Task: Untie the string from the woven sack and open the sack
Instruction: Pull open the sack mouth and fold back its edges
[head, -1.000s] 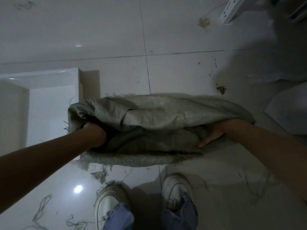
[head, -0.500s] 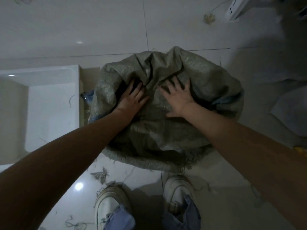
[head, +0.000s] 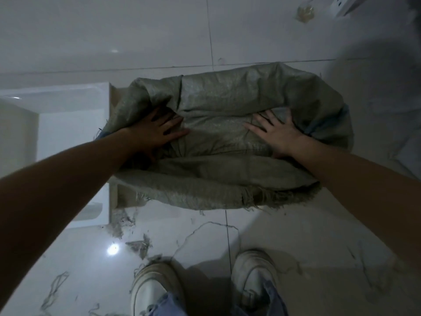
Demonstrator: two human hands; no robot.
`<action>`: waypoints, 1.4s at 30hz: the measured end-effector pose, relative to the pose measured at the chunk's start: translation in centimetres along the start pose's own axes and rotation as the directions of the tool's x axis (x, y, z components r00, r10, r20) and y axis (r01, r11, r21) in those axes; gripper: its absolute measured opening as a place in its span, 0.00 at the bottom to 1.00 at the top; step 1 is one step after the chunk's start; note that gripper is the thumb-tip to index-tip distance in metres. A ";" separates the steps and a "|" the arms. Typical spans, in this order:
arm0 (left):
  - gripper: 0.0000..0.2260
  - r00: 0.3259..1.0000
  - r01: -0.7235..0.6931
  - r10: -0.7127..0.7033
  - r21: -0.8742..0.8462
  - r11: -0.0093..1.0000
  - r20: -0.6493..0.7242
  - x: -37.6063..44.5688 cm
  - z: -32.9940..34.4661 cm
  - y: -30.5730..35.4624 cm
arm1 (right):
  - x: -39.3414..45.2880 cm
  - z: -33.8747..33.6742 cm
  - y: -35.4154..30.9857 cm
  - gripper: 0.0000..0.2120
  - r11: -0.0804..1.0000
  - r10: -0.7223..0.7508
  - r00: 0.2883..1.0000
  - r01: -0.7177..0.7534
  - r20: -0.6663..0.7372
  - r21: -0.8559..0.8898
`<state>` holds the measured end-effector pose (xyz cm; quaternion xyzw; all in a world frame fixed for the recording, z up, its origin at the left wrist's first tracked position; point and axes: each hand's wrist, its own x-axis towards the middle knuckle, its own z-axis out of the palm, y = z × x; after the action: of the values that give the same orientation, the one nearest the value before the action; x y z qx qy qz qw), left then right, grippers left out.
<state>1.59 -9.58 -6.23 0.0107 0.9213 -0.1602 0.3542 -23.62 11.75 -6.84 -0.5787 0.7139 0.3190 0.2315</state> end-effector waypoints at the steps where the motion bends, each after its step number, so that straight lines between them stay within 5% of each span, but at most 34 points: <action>1: 0.63 1.000 -0.011 0.011 -0.010 1.000 -0.017 -0.1 0.4 -0.4 | 0.0 0.2 0.2 0.58 1.000 0.011 1.000 -0.011 0.000 0.019; 5: 0.59 0.999 0.004 -0.002 -0.069 0.998 0.033 -1.1 1.9 -1.1 | -0.2 0.8 1.3 0.58 0.999 0.021 1.000 -0.021 -0.012 0.031; 9: 0.45 0.999 0.017 -0.015 -0.038 0.999 0.046 -1.9 1.1 -0.7 | -0.3 0.9 2.2 0.53 0.999 0.018 1.000 -0.019 0.017 0.028; 12: 0.39 0.993 0.053 -0.049 -0.043 0.998 0.103 -1.7 -1.7 0.4 | -1.3 -1.5 1.5 0.42 0.998 -0.013 0.999 0.010 0.037 0.061; 14: 0.30 0.989 0.109 -0.086 -0.194 0.975 0.121 -1.5 -4.7 1.8 | -2.4 -3.4 0.3 0.22 0.993 -0.043 0.985 0.061 -0.169 0.103; 16: 0.24 0.983 0.182 -0.161 -0.398 0.899 0.087 -0.8 -7.4 4.1 | -3.7 -4.8 -1.9 0.15 0.955 -0.023 0.939 0.123 -0.343 0.271; 20: 0.35 0.925 0.379 -0.284 -0.650 0.659 0.251 1.0 -8.7 8.4 | -5.9 -4.5 -6.8 0.19 0.723 -0.248 0.963 0.258 -0.108 0.640; 22: 0.43 0.912 0.409 -0.234 -0.719 0.562 0.337 1.4 -7.6 9.2 | -6.7 -2.8 -8.0 0.24 0.728 -0.331 0.942 0.286 -0.046 0.623; 26: 0.49 0.933 0.360 -0.193 -0.773 0.523 0.304 1.3 -5.7 8.9 | -8.5 0.3 -8.3 0.27 0.738 -0.447 0.892 0.406 -0.059 0.539; 29: 0.43 0.930 0.366 -0.220 -0.799 0.476 0.295 1.4 -5.2 8.5 | -9.7 1.4 -8.2 0.27 0.752 -0.502 0.837 0.298 0.218 0.588; 31: 0.50 0.939 0.343 -0.222 -0.770 0.538 0.264 1.3 -5.0 8.9 | -10.2 1.8 -8.9 0.23 0.729 -0.561 0.759 0.263 0.331 0.631; 33: 0.57 0.946 0.323 -0.220 -0.730 0.603 0.237 1.3 -4.7 9.5 | -9.9 1.4 -9.5 0.17 0.663 -0.538 0.804 0.219 0.252 0.716; 35: 0.60 0.949 0.315 -0.221 -0.714 0.625 0.225 1.2 -4.6 9.5 | -8.8 0.7 -9.5 0.14 0.608 -0.311 0.950 0.211 -0.015 0.766; 37: 0.60 0.942 0.336 -0.243 -0.689 0.642 0.233 1.1 -5.0 9.5 | -7.4 -0.1 -9.2 0.27 0.715 -0.082 0.979 0.190 -0.189 0.673; 39: 0.56 0.918 0.396 -0.323 -0.606 0.690 0.232 0.9 -6.0 10.4 | -6.5 0.0 -9.1 0.48 0.860 -0.035 0.993 0.089 -0.115 0.503; 42: 0.51 0.892 0.448 -0.386 -0.563 0.694 0.235 0.5 -7.2 13.1 | -5.6 1.6 -9.5 0.60 0.940 -0.051 0.996 0.073 -0.075 0.334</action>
<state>-1.71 4.96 -5.30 -0.3199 0.8827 0.0653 0.3379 -13.15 15.53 -5.79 -0.5631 0.7464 0.1661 0.3134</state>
